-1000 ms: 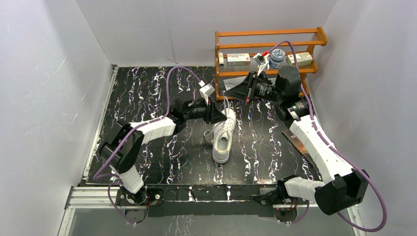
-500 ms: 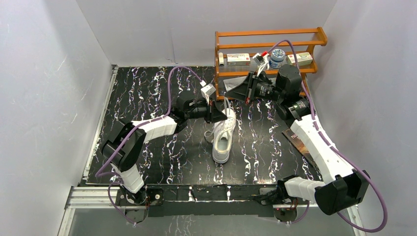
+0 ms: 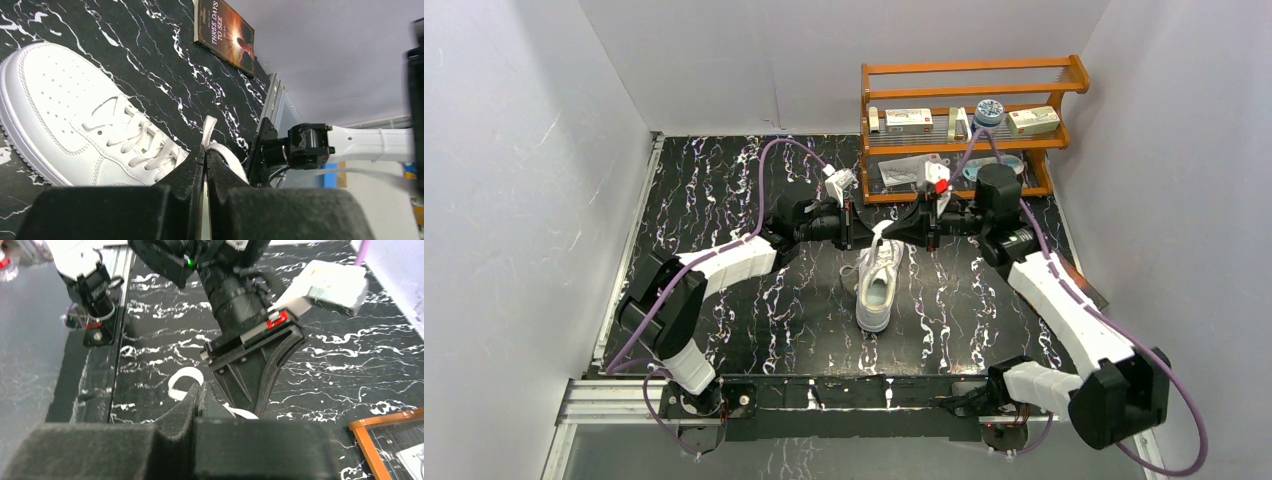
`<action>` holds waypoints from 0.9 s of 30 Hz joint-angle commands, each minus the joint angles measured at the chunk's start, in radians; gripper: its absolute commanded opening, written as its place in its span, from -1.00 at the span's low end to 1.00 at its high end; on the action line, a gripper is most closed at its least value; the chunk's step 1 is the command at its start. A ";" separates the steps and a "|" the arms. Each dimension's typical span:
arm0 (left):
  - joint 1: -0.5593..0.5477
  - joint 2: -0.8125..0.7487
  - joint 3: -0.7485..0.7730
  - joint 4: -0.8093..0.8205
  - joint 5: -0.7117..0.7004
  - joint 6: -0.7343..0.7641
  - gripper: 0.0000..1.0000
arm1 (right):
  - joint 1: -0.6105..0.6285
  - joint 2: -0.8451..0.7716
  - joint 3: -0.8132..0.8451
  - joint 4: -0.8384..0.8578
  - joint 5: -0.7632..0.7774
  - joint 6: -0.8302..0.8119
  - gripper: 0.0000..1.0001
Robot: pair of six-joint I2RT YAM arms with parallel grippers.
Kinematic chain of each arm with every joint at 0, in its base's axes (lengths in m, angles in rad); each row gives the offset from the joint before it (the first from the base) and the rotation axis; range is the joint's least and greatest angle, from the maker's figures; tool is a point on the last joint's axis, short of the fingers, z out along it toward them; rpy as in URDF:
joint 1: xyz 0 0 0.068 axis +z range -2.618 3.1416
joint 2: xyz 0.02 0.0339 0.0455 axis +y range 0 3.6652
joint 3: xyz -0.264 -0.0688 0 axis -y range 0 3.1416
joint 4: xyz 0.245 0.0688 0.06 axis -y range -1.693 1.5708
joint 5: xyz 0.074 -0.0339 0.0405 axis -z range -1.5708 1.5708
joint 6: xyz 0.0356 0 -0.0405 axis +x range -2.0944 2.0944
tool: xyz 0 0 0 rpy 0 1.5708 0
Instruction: Tie the shoes
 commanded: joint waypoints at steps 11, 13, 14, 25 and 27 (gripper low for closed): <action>0.010 -0.037 0.079 -0.091 0.037 -0.114 -1.00 | 0.010 0.183 -0.018 -0.055 -0.037 -0.498 -1.00; 0.010 -0.037 0.090 -0.117 0.046 -0.106 -1.00 | 0.012 0.194 -0.022 -0.010 -0.022 -0.496 -1.00; 0.010 -0.039 0.094 -0.124 0.048 -0.105 -1.00 | 0.018 0.201 -0.020 -0.003 -0.013 -0.504 -1.00; 0.019 0.003 0.171 -0.253 0.023 -0.083 -1.00 | 0.104 0.218 -0.012 -0.204 0.321 -0.694 -1.00; 0.021 0.005 0.173 -0.266 0.017 -0.084 -1.00 | 0.125 0.206 -0.036 -0.214 0.407 -0.687 -1.00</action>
